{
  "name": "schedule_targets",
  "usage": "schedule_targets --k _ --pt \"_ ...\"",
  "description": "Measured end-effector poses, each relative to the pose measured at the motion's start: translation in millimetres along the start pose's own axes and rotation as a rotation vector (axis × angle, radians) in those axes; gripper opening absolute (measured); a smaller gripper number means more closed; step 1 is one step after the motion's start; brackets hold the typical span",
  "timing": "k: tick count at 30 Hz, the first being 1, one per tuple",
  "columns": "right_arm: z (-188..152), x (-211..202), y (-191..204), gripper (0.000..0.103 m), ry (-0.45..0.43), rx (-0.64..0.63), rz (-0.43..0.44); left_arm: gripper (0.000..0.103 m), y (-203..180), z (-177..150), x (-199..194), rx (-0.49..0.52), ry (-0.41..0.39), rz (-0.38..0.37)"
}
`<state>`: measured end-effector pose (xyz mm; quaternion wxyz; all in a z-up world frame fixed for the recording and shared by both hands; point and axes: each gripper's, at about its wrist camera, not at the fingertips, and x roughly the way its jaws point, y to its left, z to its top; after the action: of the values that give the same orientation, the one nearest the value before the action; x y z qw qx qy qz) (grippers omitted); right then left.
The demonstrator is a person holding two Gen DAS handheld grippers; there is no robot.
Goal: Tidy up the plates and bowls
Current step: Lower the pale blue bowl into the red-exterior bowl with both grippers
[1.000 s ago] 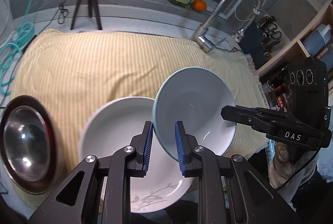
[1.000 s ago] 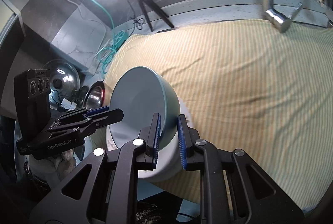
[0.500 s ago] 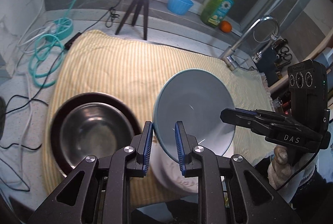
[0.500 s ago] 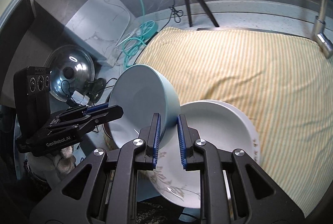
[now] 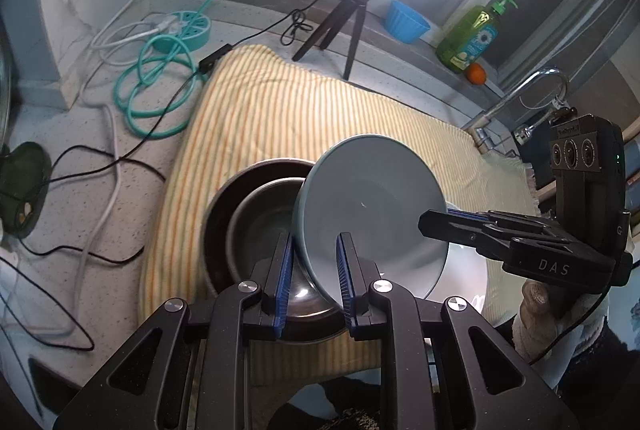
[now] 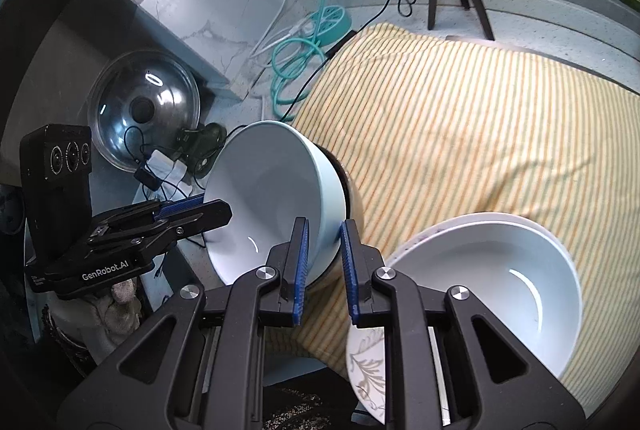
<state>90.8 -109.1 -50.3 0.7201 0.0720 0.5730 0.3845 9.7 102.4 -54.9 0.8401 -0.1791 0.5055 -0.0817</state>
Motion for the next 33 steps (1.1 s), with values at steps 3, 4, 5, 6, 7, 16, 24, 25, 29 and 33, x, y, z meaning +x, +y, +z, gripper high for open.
schedule_targets --k 3,4,5,6,7,16,24,25,29,33 --pt "1 12 4 0.017 0.025 0.004 0.009 0.020 9 -1 0 -0.014 0.008 0.004" --pt "1 15 5 0.017 0.032 0.005 0.011 0.020 11 -1 0 -0.017 0.011 0.006" --pt "1 18 6 0.017 0.040 0.007 0.010 0.020 12 0 0 -0.016 0.014 0.008" --pt "1 21 7 0.017 0.047 0.009 0.011 0.020 13 0 0 -0.016 0.016 0.009" --pt "1 23 6 0.017 0.054 0.014 0.010 0.020 15 0 0 -0.015 0.019 0.008" --pt "1 40 7 0.017 0.084 0.039 0.001 0.020 28 -1 6 -0.026 0.052 0.001" --pt "0 49 12 0.017 0.104 0.036 -0.018 0.020 35 -2 11 -0.036 0.068 -0.007" --pt "0 50 12 0.017 0.107 0.038 -0.019 0.020 35 -3 12 -0.037 0.070 -0.008" --pt "2 52 11 0.017 0.110 0.041 -0.030 0.020 36 -3 14 -0.042 0.078 -0.010" --pt "2 52 15 0.022 0.099 0.026 -0.033 0.023 35 -1 15 -0.045 0.083 -0.006"
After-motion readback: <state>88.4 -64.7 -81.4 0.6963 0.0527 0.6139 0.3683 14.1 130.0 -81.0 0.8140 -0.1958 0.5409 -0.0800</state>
